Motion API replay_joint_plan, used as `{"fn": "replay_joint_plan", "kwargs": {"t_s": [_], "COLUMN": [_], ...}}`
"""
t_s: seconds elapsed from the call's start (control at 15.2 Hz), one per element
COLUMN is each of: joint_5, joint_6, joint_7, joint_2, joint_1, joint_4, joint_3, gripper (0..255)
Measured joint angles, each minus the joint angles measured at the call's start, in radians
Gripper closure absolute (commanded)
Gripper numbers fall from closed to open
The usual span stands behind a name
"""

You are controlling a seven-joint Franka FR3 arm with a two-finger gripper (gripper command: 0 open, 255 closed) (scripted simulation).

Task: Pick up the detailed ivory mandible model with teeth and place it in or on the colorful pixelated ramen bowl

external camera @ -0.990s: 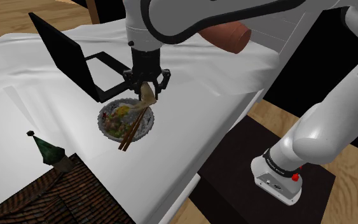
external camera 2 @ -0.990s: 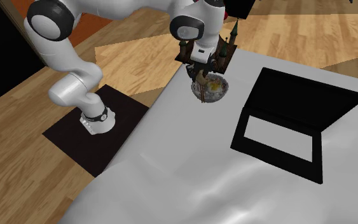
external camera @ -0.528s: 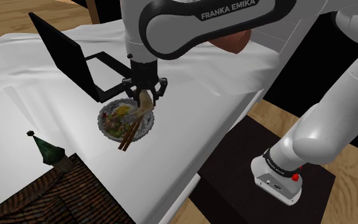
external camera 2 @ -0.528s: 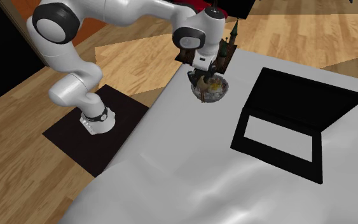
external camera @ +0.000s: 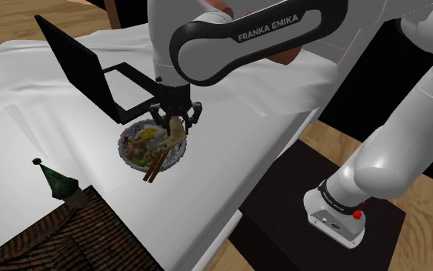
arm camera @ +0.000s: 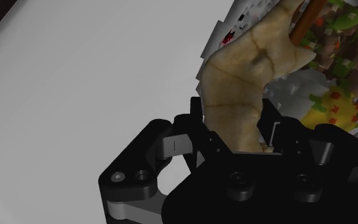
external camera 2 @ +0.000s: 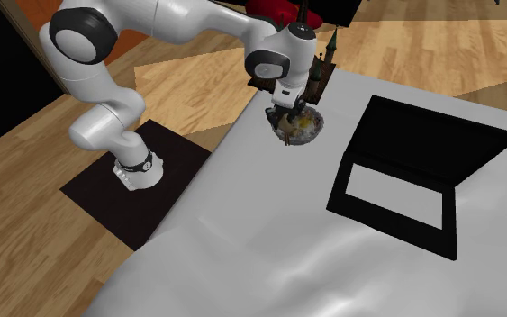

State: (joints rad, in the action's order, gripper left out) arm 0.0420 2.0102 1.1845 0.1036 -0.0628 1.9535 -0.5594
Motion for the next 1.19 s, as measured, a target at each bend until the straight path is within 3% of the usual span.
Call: {"fn": "replay_joint_plan", "kwargs": {"t_s": [0.2,0.26,0.66,0.99,1.19], "joint_5": [0.000,0.000,0.000,0.012,0.014], "joint_6": [0.001,0.001,0.001,-0.108,-0.120], "joint_7": [0.000,0.000,0.000,-0.010,-0.011], "joint_2": [0.000,0.000,0.000,-0.025,-0.029], "joint_1": [0.000,0.000,0.000,0.008,0.008], "joint_4": [0.000,0.000,0.000,-0.087,-0.095], "joint_3": [0.000,0.000,0.000,0.003,0.003], "gripper": [255,0,0,0,0]}}
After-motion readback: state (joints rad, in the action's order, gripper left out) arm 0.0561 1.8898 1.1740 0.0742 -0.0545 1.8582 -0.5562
